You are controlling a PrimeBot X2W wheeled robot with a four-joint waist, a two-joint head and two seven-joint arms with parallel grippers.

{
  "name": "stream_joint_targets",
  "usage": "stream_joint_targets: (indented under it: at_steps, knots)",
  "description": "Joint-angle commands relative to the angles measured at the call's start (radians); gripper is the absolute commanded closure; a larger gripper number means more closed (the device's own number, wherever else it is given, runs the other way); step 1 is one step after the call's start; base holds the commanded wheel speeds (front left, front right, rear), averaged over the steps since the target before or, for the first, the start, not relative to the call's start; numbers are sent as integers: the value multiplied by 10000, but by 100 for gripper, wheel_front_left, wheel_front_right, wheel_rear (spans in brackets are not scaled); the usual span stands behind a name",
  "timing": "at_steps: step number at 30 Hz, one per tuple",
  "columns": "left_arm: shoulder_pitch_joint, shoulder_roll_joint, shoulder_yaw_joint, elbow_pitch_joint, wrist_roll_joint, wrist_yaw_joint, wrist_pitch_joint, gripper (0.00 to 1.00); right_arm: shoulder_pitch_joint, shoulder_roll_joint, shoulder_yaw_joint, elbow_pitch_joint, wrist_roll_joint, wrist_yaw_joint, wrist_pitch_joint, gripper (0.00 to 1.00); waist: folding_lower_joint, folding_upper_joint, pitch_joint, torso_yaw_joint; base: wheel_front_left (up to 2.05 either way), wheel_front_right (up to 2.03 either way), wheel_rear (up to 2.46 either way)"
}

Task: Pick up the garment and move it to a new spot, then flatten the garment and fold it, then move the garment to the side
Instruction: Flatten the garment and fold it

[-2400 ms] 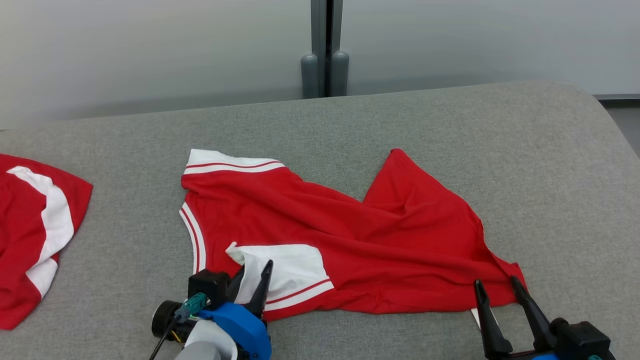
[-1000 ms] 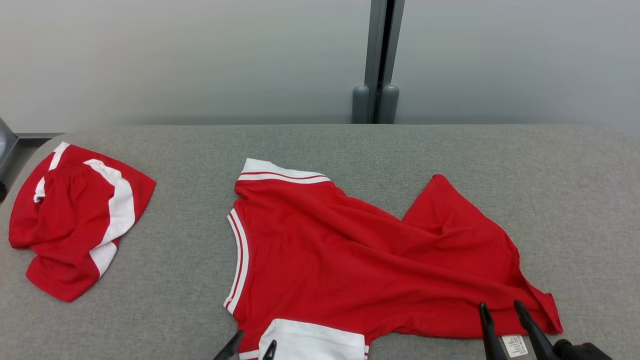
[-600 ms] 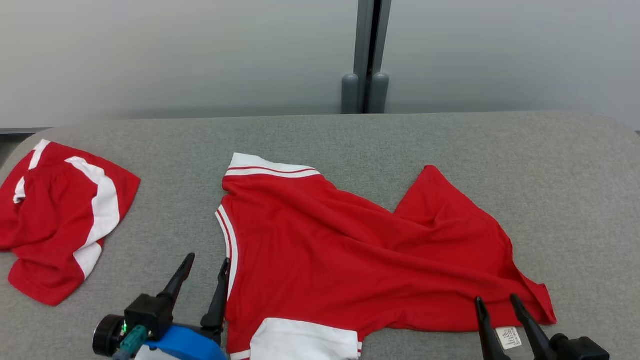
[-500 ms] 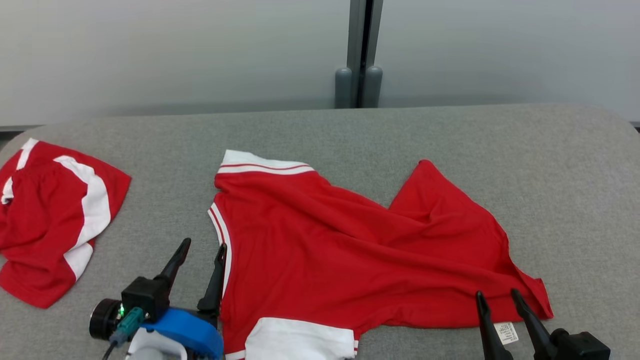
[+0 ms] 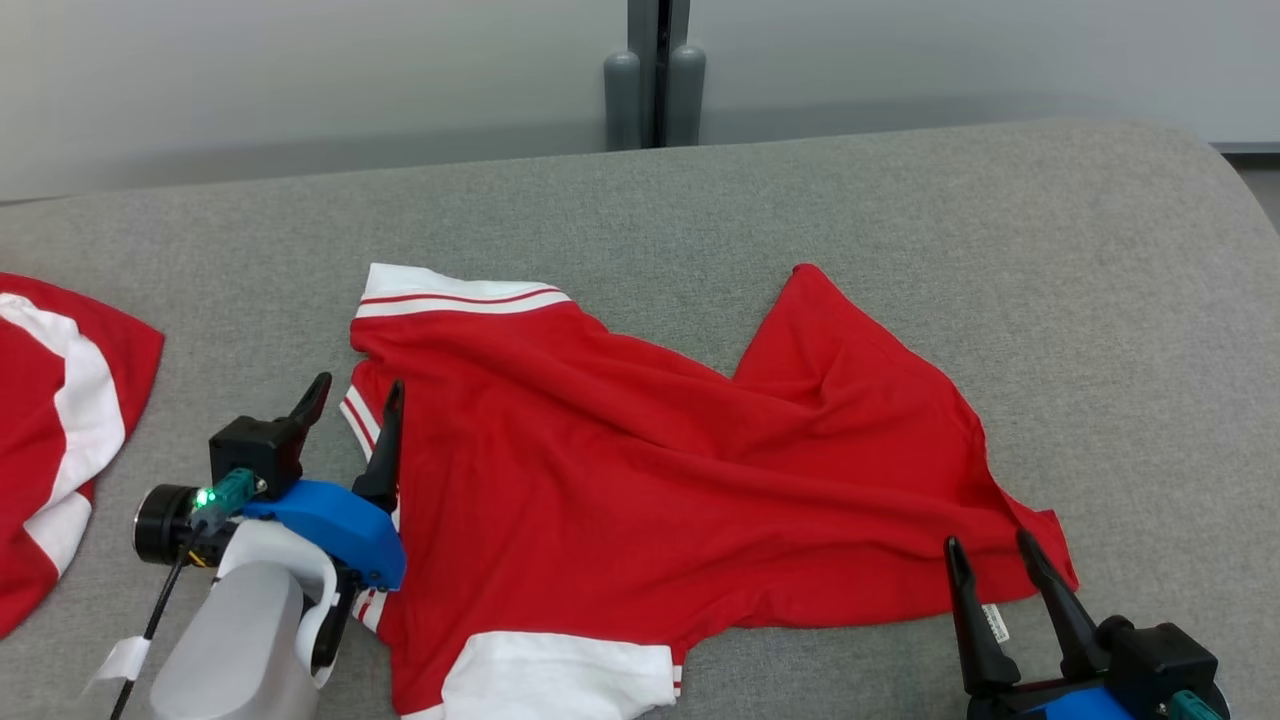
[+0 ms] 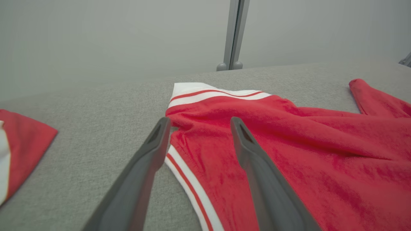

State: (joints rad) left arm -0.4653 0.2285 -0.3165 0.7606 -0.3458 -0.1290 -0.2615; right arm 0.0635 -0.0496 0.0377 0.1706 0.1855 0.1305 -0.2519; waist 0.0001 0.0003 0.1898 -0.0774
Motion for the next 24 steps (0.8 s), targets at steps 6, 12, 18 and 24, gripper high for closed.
stream_joint_targets:
  at_steps: [6, 12, 18, 24]
  knots:
    - [-927, 194, -500, 1306, -346, -21, 300, 0, -277, -19, 15, -45, -51, 6, -76, 0, -1, -3, 310, -168, 0, 0, 0]
    - [-1355, 221, -965, 2190, -713, -20, 588, 0, -408, -17, 5, -136, -72, 6, -107, 0, -1, -3, 517, -210, 0, 0, 0]
    - [-1457, -15, -1506, 2684, -1139, -20, 962, 0, -479, -17, 37, -200, -133, 6, -121, 0, -1, -3, 552, -182, 0, 0, 0]
    - [-1574, -11, -2082, 2689, -1478, -21, 855, 95, -520, -17, 84, -282, -151, 6, -128, 0, -1, -3, 580, -192, 0, 0, 0]
